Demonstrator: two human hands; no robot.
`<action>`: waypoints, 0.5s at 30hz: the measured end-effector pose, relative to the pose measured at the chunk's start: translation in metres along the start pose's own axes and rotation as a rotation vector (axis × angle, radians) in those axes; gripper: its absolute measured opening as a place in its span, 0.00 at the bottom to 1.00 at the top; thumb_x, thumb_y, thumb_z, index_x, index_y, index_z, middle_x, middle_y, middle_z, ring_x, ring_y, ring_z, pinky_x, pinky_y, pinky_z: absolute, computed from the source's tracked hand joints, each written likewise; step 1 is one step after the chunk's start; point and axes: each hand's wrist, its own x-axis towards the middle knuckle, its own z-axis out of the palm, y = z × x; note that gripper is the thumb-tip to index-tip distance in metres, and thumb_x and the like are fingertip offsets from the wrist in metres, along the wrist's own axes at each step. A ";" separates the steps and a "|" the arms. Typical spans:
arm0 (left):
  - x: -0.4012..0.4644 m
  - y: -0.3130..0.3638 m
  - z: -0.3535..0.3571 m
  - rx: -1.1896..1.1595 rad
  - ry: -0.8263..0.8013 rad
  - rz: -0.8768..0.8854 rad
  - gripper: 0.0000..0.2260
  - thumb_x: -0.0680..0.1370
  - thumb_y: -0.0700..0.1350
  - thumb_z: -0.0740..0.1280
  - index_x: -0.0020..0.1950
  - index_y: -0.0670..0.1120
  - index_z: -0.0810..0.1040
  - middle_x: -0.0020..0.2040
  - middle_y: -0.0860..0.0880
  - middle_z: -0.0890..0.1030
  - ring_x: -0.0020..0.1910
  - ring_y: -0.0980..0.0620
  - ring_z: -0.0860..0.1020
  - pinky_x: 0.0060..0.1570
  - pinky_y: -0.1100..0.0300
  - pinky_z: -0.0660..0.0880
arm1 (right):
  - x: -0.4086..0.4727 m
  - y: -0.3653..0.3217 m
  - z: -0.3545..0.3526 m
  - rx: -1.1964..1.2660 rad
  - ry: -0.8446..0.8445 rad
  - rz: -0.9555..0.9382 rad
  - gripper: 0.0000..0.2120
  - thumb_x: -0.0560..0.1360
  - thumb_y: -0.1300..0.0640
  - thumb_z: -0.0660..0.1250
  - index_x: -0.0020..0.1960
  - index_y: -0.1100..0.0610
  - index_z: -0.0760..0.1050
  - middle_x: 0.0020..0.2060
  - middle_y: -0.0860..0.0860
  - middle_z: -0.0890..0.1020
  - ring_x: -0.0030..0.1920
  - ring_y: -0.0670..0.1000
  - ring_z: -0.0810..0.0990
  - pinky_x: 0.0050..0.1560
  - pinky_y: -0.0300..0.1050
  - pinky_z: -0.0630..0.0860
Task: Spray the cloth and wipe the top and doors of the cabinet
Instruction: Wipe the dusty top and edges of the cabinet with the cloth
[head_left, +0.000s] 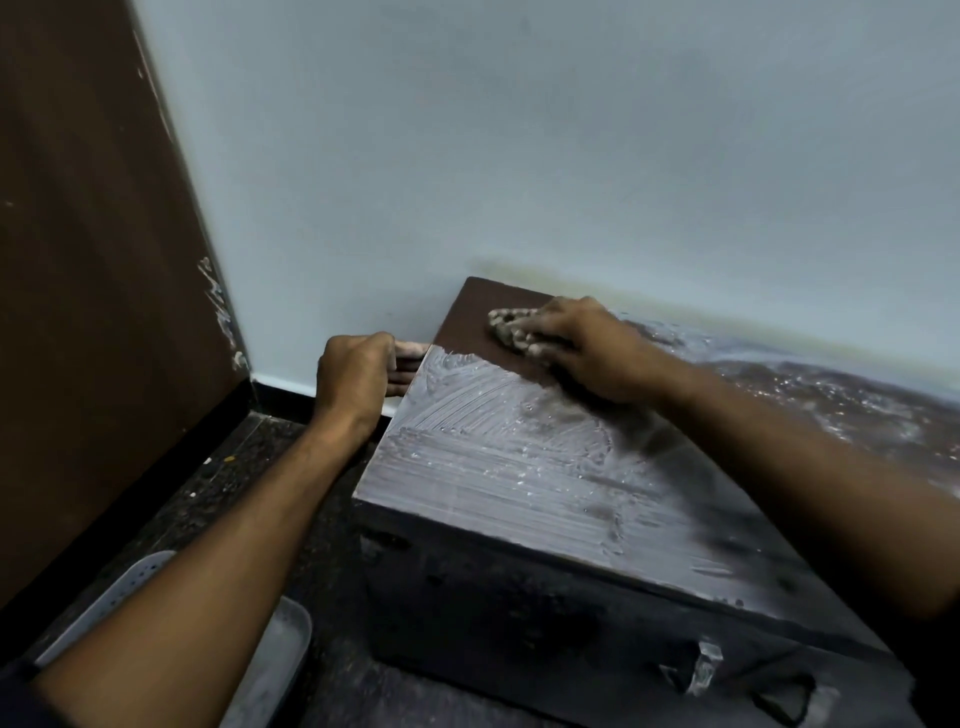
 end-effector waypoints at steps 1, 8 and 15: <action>-0.001 0.001 -0.001 -0.004 0.004 -0.003 0.22 0.59 0.41 0.57 0.43 0.36 0.85 0.41 0.37 0.86 0.41 0.37 0.85 0.38 0.55 0.78 | 0.009 0.000 -0.001 -0.023 0.032 0.058 0.18 0.81 0.53 0.64 0.70 0.48 0.74 0.61 0.54 0.76 0.62 0.58 0.71 0.63 0.44 0.66; -0.004 0.001 -0.005 0.200 0.193 -0.044 0.11 0.64 0.40 0.62 0.30 0.47 0.84 0.26 0.45 0.82 0.23 0.48 0.81 0.22 0.63 0.72 | 0.021 -0.067 0.024 0.027 -0.067 -0.246 0.21 0.81 0.53 0.64 0.73 0.50 0.70 0.60 0.49 0.79 0.58 0.47 0.71 0.62 0.43 0.64; 0.007 -0.003 -0.013 0.152 0.221 -0.081 0.13 0.69 0.38 0.60 0.31 0.45 0.82 0.28 0.47 0.81 0.27 0.46 0.77 0.30 0.56 0.74 | 0.033 -0.075 0.016 0.103 0.027 -0.157 0.16 0.80 0.58 0.66 0.68 0.55 0.77 0.62 0.51 0.81 0.64 0.49 0.76 0.72 0.46 0.66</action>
